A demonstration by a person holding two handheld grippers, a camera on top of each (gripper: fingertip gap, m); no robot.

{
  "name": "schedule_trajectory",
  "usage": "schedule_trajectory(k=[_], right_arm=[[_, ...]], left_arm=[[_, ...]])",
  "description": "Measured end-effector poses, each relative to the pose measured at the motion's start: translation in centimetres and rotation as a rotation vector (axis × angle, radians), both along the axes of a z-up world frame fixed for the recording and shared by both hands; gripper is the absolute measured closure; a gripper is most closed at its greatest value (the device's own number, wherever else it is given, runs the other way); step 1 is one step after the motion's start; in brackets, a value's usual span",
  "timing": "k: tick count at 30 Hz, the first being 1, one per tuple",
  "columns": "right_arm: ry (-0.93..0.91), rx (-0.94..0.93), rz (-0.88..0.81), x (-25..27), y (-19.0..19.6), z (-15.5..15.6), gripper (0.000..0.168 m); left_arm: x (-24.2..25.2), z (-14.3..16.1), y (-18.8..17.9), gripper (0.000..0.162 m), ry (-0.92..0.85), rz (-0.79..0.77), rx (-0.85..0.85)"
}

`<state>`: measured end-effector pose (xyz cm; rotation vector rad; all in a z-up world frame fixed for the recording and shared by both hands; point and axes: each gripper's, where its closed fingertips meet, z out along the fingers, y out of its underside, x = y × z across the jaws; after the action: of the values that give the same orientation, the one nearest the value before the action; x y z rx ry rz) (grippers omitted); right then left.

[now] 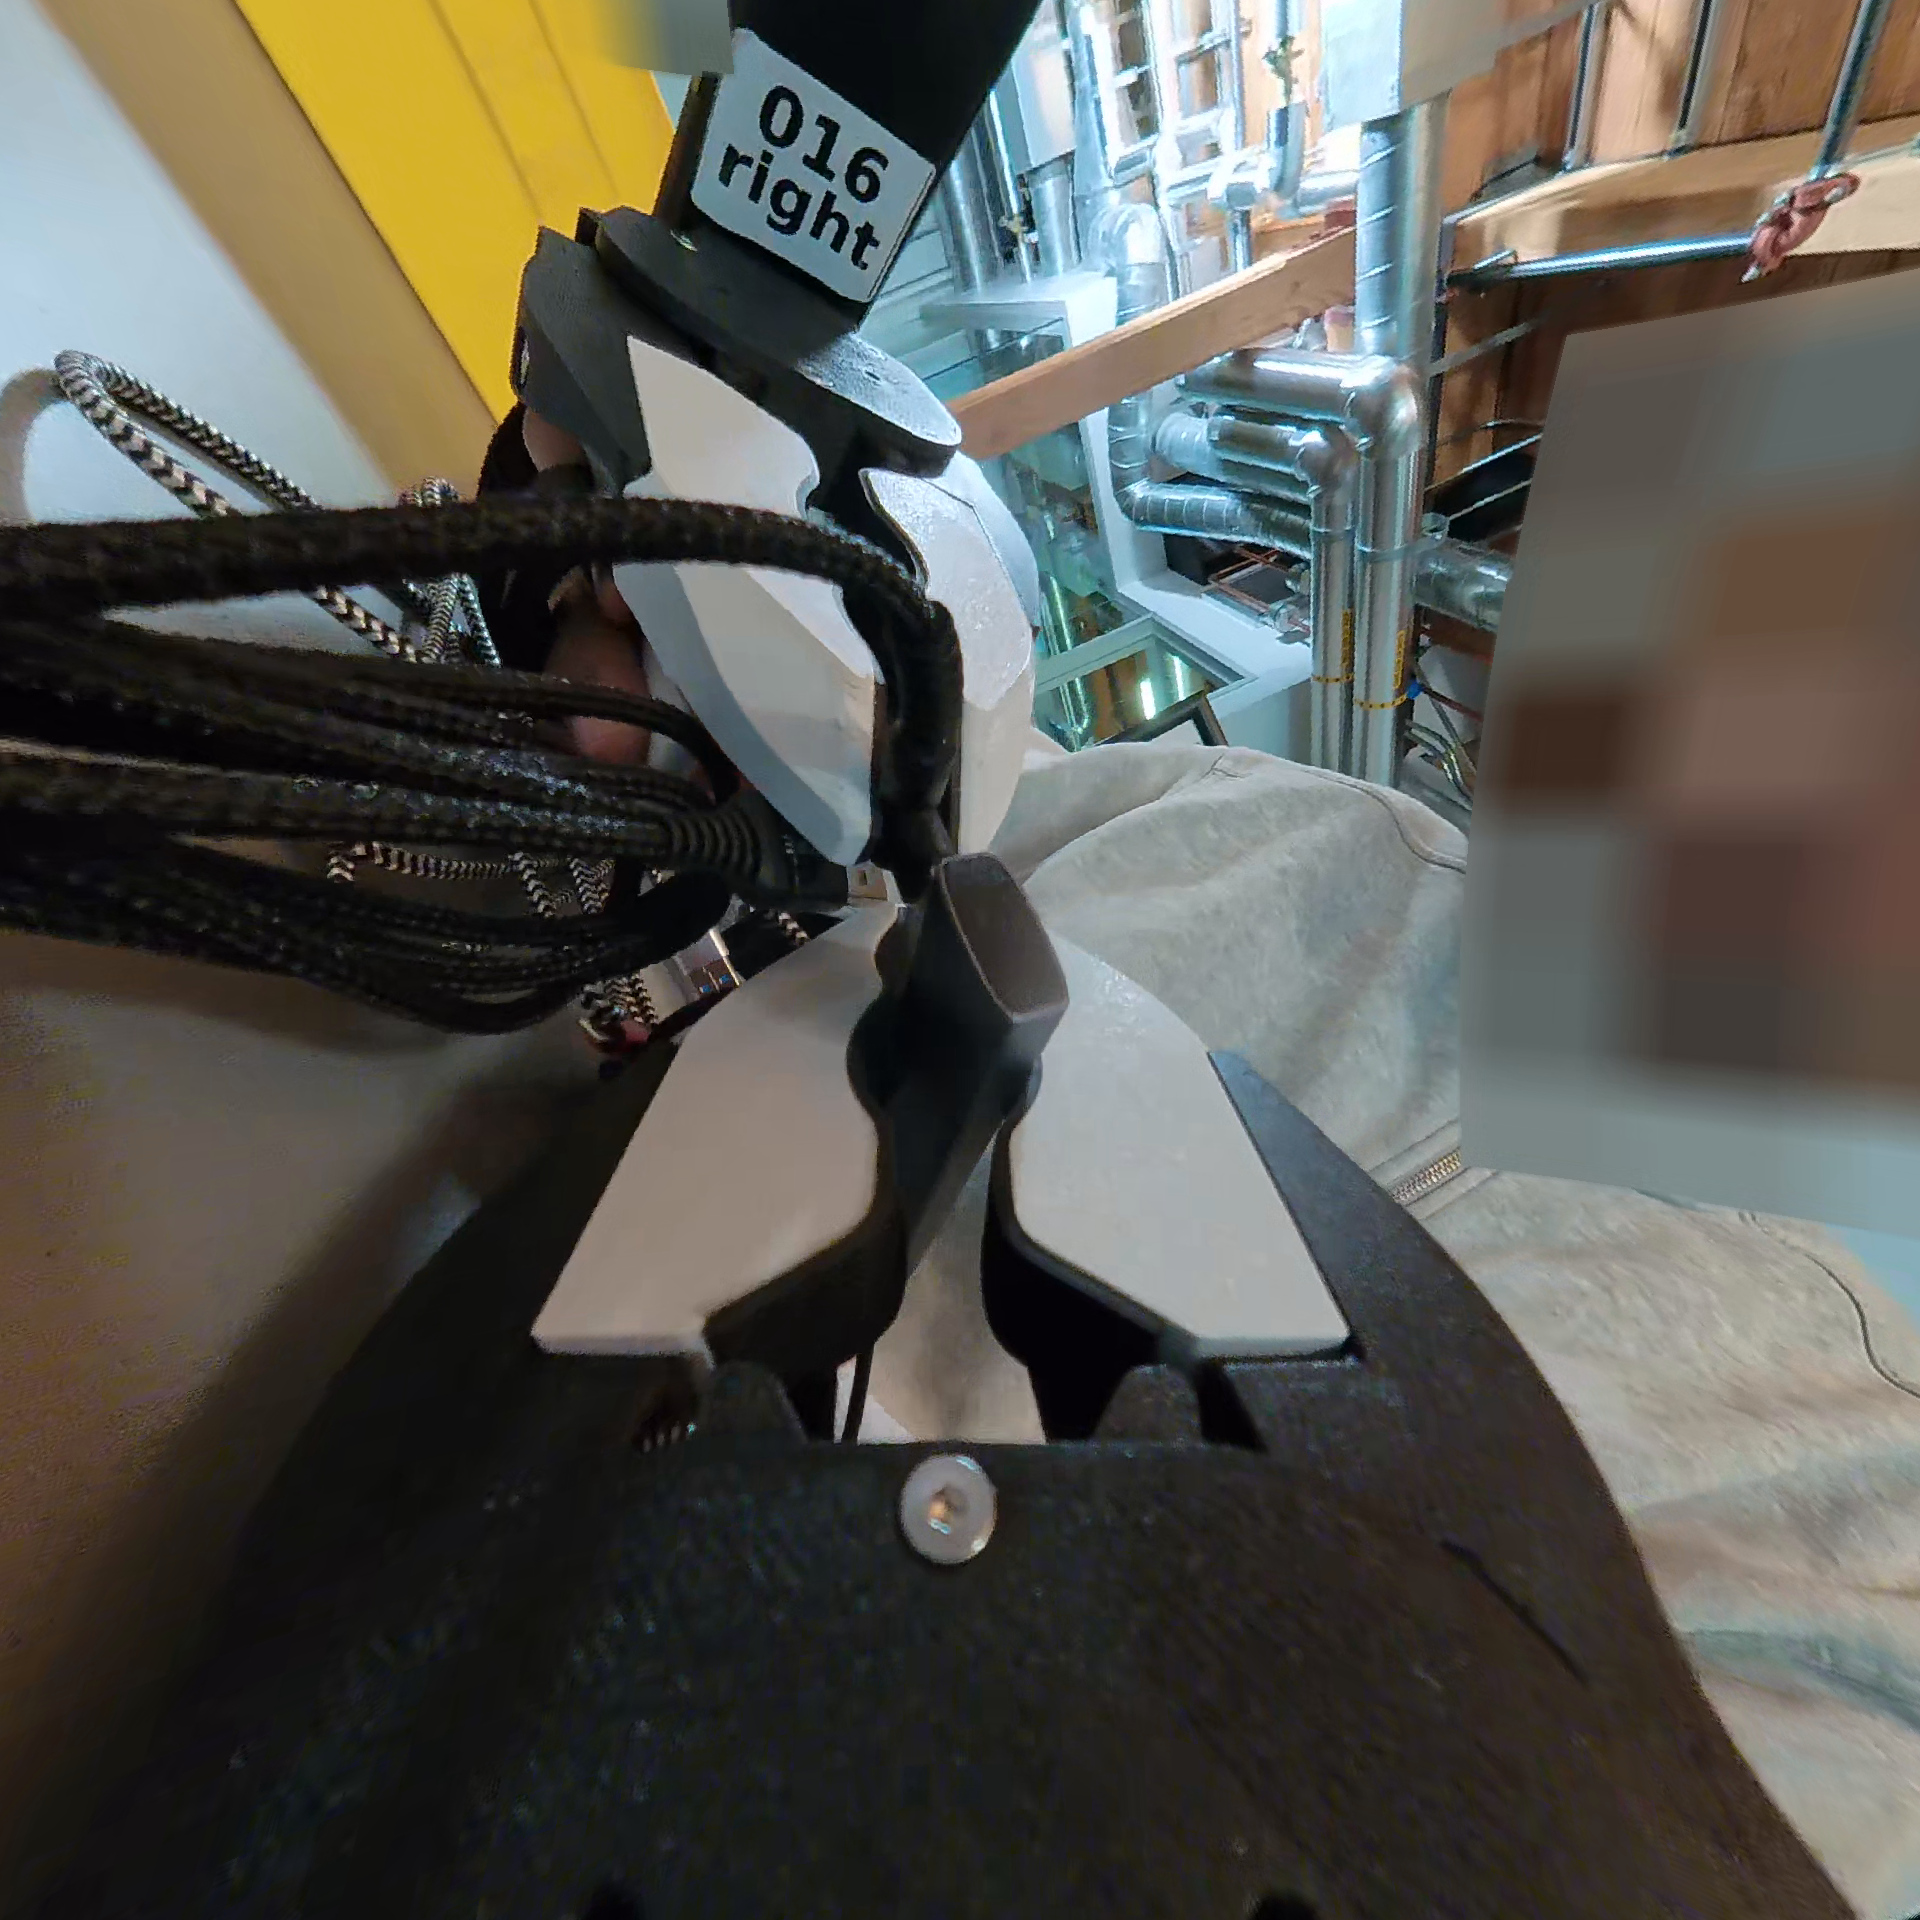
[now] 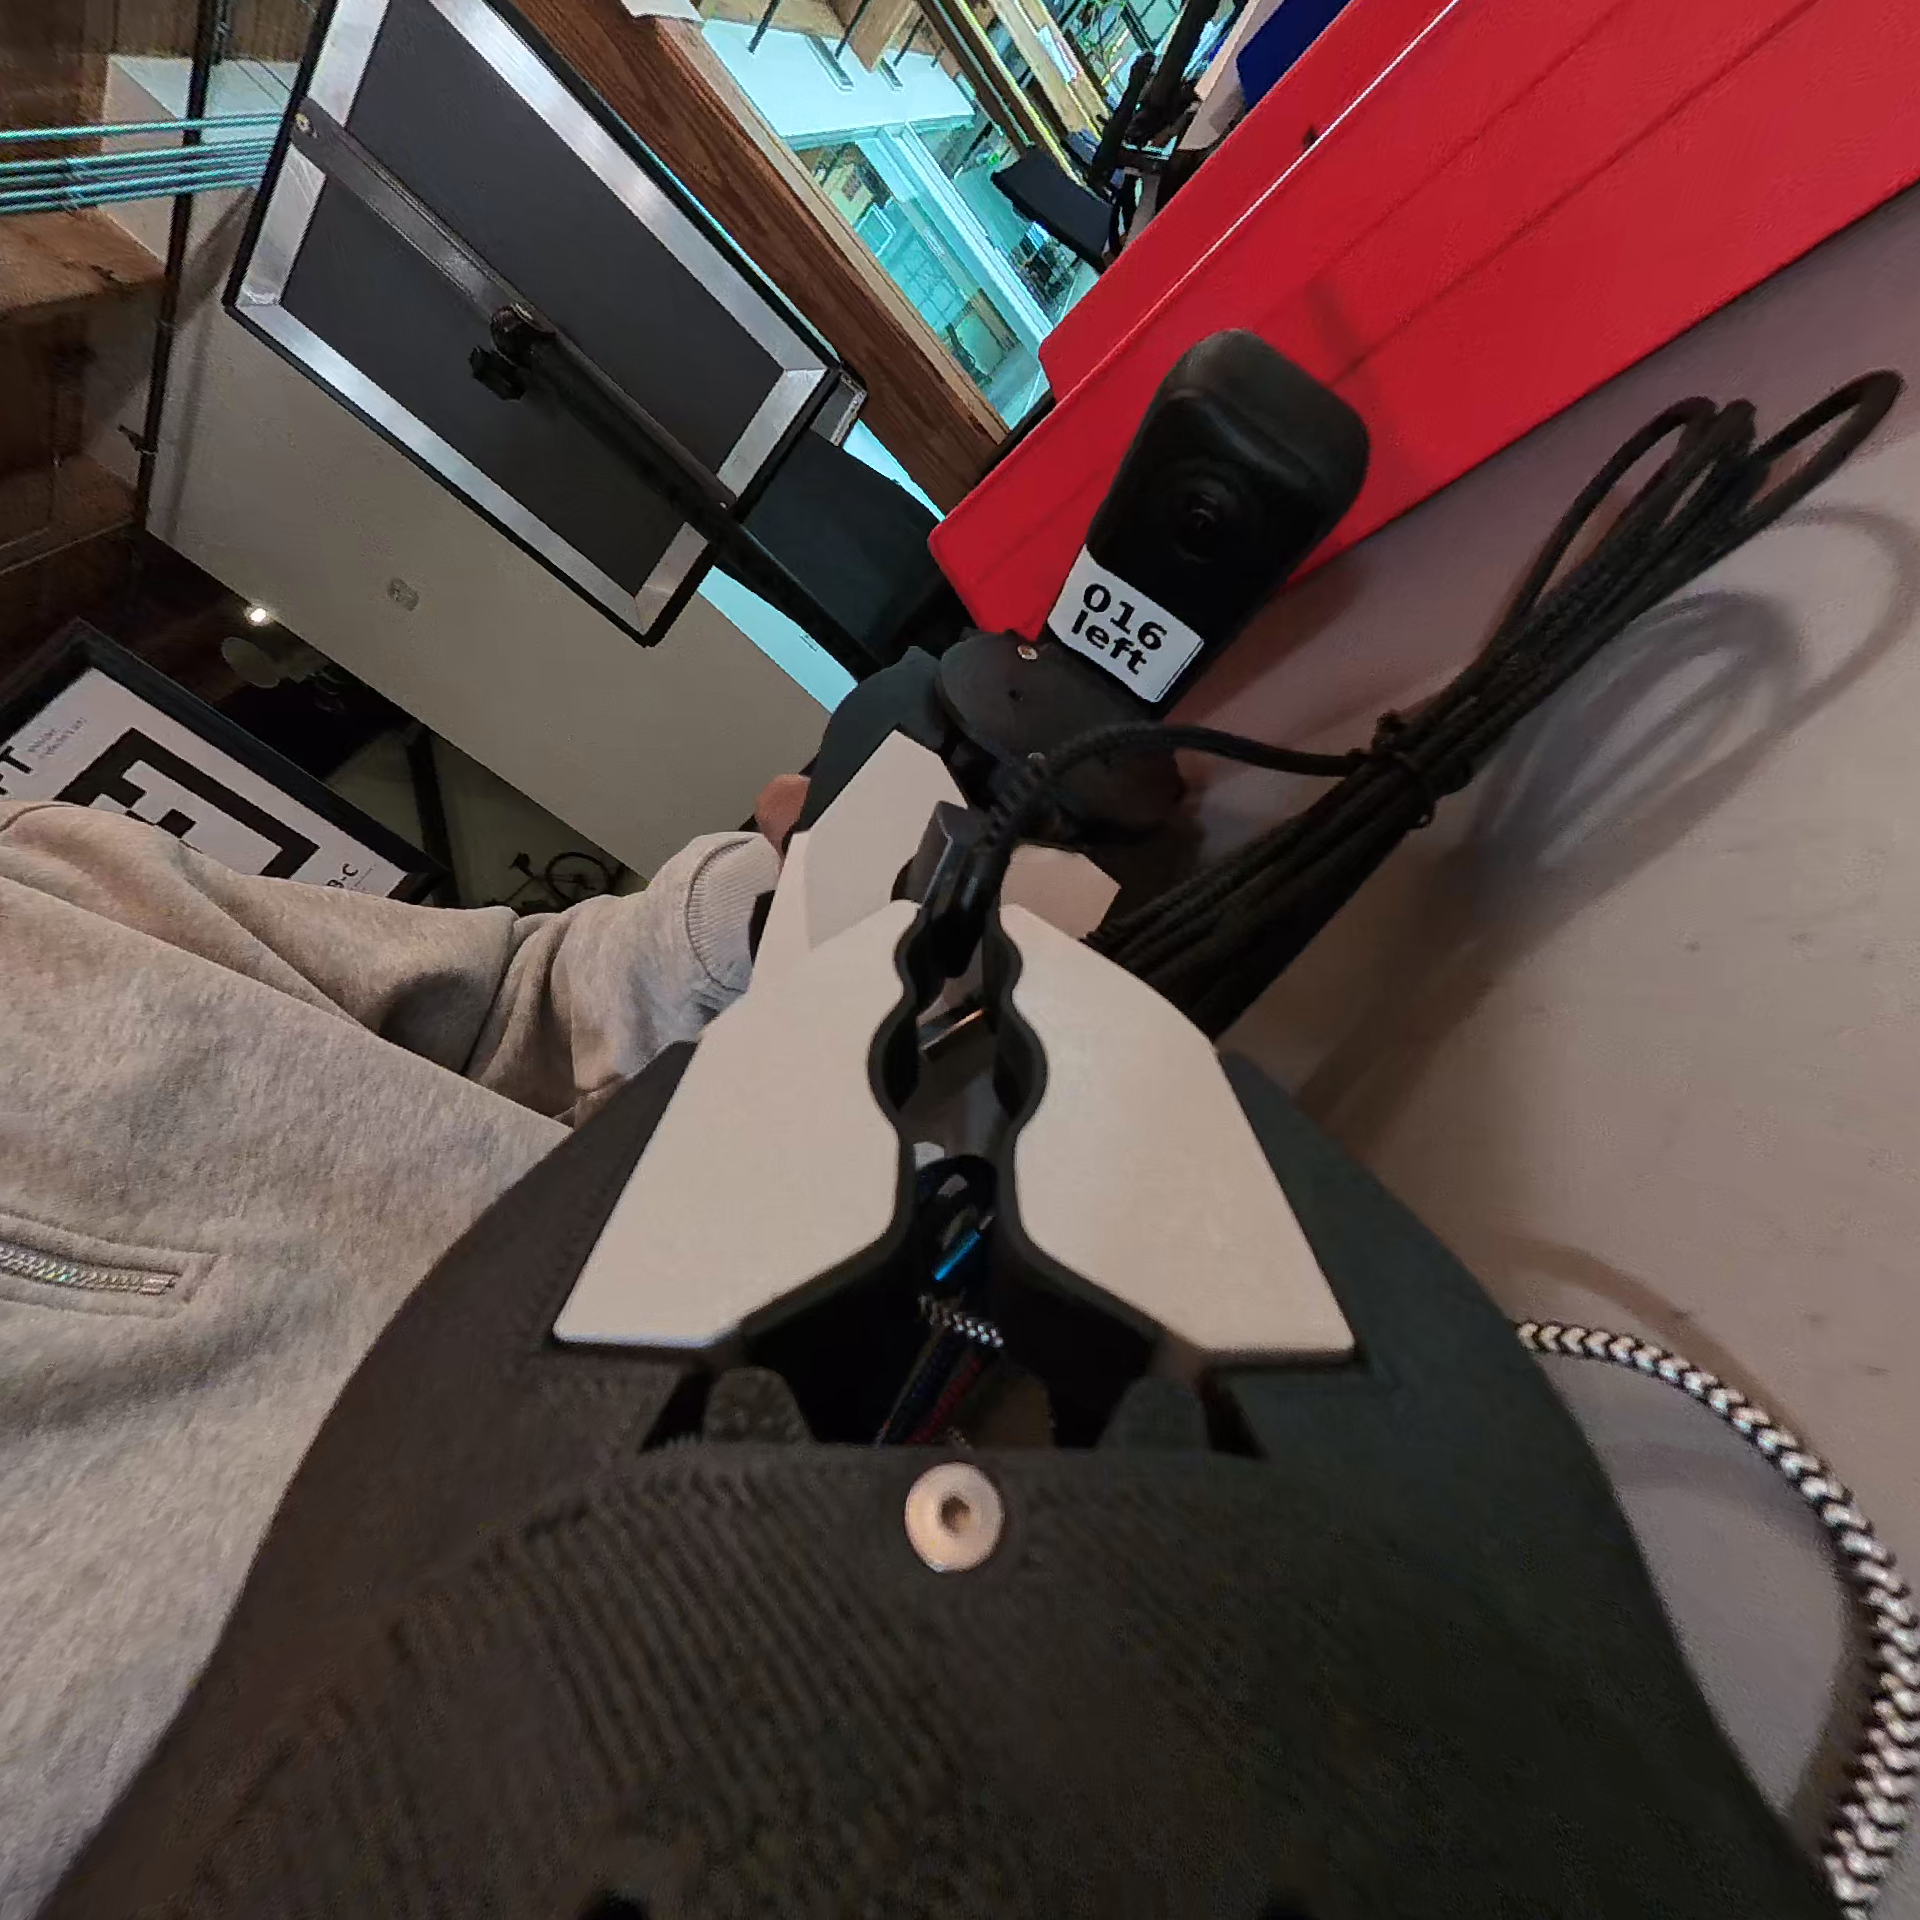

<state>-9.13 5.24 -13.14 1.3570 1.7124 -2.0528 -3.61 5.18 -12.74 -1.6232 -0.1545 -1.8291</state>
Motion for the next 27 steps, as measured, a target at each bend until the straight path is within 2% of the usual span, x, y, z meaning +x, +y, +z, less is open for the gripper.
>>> schedule_trajectory(k=[10,17,20,21,23,24,27], right_arm=[[-0.063,-0.042,0.05,0.3,-0.4,-0.5,0.159],[-0.078,-0.051,0.03,0.0,-0.1,-0.6,0.159],[-0.072,-0.052,-0.014,-0.6,0.4,-0.4,0.159],[-0.063,-0.05,-0.029,-0.7,0.6,-0.2,0.16],[-0.029,-0.054,-0.084,-1.0,1.6,0.4,0.16],[-0.012,-0.062,-0.12,-1.2,2.4,0.9,0.16],[0.033,-0.07,-0.28,-1.9,6.4,2.2,0.16]], left_arm=[[0.8,-1.0,0.2,0.155,0.108,-0.004,-0.013],[0.6,-1.0,0.5,0.156,0.089,0.004,-0.025],[-0.2,-0.9,1.2,0.155,0.066,0.065,-0.029],[-0.5,-0.7,1.3,0.153,0.074,0.093,-0.019],[-1.5,-0.4,1.6,0.128,0.078,0.176,0.01],[-2.1,-0.1,1.7,0.121,0.077,0.228,0.03],[-4.6,0.7,1.6,0.107,0.086,0.378,0.082]])
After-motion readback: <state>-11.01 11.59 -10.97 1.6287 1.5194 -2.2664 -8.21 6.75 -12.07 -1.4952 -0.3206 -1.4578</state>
